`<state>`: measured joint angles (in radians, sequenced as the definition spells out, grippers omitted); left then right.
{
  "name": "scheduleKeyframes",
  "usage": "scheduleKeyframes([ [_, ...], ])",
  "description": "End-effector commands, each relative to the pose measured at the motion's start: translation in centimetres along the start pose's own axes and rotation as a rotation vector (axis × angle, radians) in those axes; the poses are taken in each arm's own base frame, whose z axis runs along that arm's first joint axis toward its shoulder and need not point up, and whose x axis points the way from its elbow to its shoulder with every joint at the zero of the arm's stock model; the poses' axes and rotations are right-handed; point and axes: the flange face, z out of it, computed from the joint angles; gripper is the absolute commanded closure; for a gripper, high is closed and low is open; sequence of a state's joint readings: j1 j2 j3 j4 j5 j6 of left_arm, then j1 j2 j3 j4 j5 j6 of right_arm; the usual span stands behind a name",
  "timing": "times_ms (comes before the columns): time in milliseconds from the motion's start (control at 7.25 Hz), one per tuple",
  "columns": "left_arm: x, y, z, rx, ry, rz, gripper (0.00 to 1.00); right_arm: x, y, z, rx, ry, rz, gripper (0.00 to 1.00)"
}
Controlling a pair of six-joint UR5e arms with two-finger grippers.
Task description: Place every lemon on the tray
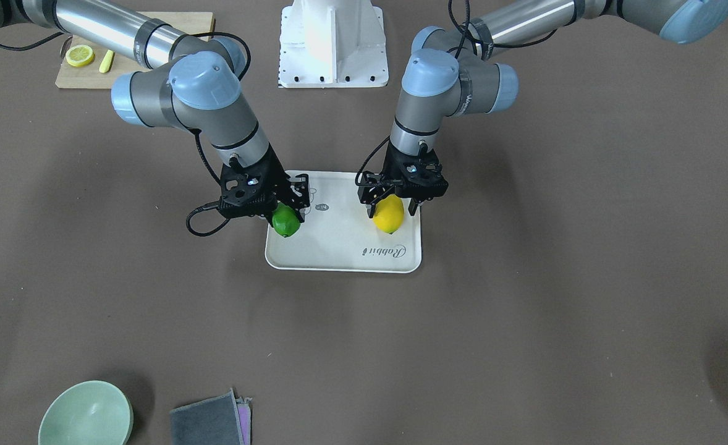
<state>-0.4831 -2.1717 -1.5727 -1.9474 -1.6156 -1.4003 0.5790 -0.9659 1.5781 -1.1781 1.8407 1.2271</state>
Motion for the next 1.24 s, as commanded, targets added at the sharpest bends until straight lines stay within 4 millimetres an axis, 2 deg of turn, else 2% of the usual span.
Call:
scheduleKeyframes([
  [0,0.1,-1.7,-1.6,0.027,0.016,0.025,0.02,-0.4,1.7,1.6,-0.002,0.020,-0.011,1.00],
  [138,-0.8,-4.8,-3.7,-0.007,0.046,0.075,0.02,-0.4,1.9,1.9,-0.006,0.024,-0.012,1.00],
  [276,-2.7,-8.1,-6.1,-0.038,0.070,0.061,0.02,-0.4,2.3,2.4,-0.014,0.028,-0.014,1.00],
  [414,-4.0,-10.5,-7.4,-0.048,0.081,0.040,0.02,-0.2,2.8,3.2,-0.025,0.041,-0.001,0.94],
  [552,-4.4,-11.4,-7.8,-0.039,0.083,0.033,0.02,-0.2,3.2,3.7,-0.031,0.047,0.049,0.01],
  [828,-5.6,-13.9,-9.5,-0.030,0.092,0.012,0.02,-2.0,2.8,2.8,-0.021,0.021,0.079,0.00],
  [966,-7.2,-15.2,-10.4,-0.048,0.098,0.016,0.02,-2.8,0.5,0.9,0.000,0.004,0.093,0.00],
  [1103,-8.5,-16.6,-12.2,-0.030,0.110,0.109,0.02,-1.5,-2.5,-1.7,-0.016,-0.008,0.111,0.00],
])
